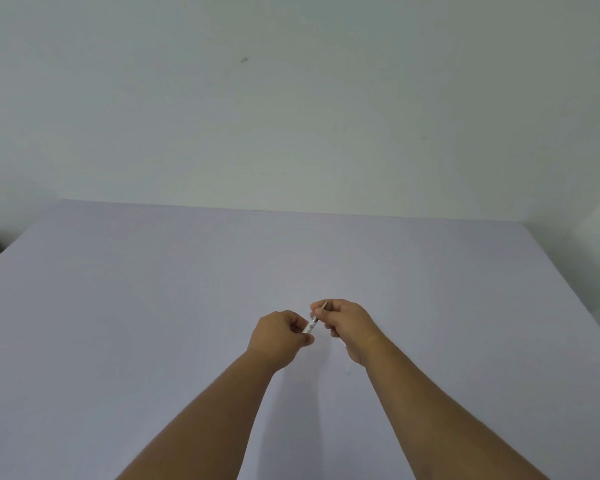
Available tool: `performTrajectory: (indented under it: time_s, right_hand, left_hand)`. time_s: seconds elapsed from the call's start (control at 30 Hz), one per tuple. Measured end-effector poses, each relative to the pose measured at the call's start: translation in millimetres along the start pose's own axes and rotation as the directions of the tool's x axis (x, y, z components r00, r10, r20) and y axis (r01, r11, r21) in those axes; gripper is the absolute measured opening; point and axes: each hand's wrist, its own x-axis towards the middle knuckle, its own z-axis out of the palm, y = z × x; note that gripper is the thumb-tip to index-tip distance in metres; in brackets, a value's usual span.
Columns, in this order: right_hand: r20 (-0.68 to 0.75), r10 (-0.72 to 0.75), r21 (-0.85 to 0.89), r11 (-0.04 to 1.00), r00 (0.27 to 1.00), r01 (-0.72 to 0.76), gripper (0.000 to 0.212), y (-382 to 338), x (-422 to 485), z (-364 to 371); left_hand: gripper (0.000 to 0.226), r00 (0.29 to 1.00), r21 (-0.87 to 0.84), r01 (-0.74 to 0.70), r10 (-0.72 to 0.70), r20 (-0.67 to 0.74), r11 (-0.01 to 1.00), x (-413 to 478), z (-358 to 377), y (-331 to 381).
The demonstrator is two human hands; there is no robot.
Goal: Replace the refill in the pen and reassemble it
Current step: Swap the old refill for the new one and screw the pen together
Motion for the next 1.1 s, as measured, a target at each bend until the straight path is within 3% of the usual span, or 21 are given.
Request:
performTrajectory:
  time_s: [0.13, 0.3, 0.43, 0.57, 0.73, 0.87, 1.03, 1.1]
  right_hand:
    - [-0.082, 0.07, -0.144, 0.986, 0.994, -0.082, 0.03, -2.9, -1.8, -1.6]
    - [-0.02, 0.015, -0.037, 0.999, 1.0, -0.016, 0.01, -3.4, -2.8, -3.2]
    - [-0.092, 0.059, -0.129, 0.989, 0.994, -0.071, 0.029, -3.7, -2.9, -3.2]
    - [0.003, 0.016, -0.007, 1.0, 1.0, -0.016, 0.004, -3.9, -3.3, -5.6]
    - [-0.092, 0.072, -0.157, 0.984, 0.993, -0.086, 0.03, -7.3, -3.2, -4.0]
    - [-0.016, 0.026, -0.005, 1.0, 1.0, -0.026, 0.007, -5.0, -3.7, -5.0]
    - [-0.084, 0.064, -0.12, 0.99, 0.994, -0.074, 0.027, -5.8, -2.0, -4.8]
    - [-0.043, 0.048, -0.042, 0.998, 0.998, -0.05, 0.018, -5.1, -1.8, -6.1]
  left_hand:
    - [0.013, 1.0, 0.008, -0.008, 0.008, 0.019, 1.0, -1.3, 3.2, 1.2]
    - [0.011, 1.0, 0.004, -0.009, 0.009, 0.004, 1.0, -0.8, 2.7, 2.7]
    - [0.013, 1.0, 0.002, -0.002, 0.002, 0.013, 1.0, -2.3, 4.7, 2.7]
    - [0.012, 1.0, 0.013, -0.001, 0.0, 0.004, 1.0, -1.6, 3.7, 4.6]
    - [0.013, 1.0, 0.013, 0.001, -0.002, 0.011, 1.0, -3.1, 4.8, 4.2]
    - [0.012, 1.0, -0.004, 0.007, -0.007, 0.004, 1.0, -3.9, 3.7, 4.1]
    - [0.013, 1.0, -0.006, 0.011, -0.011, 0.011, 1.0, -5.4, 5.6, 4.6]
    - [0.012, 1.0, -0.026, 0.02, -0.019, 0.011, 0.999, -5.1, 4.7, 5.2]
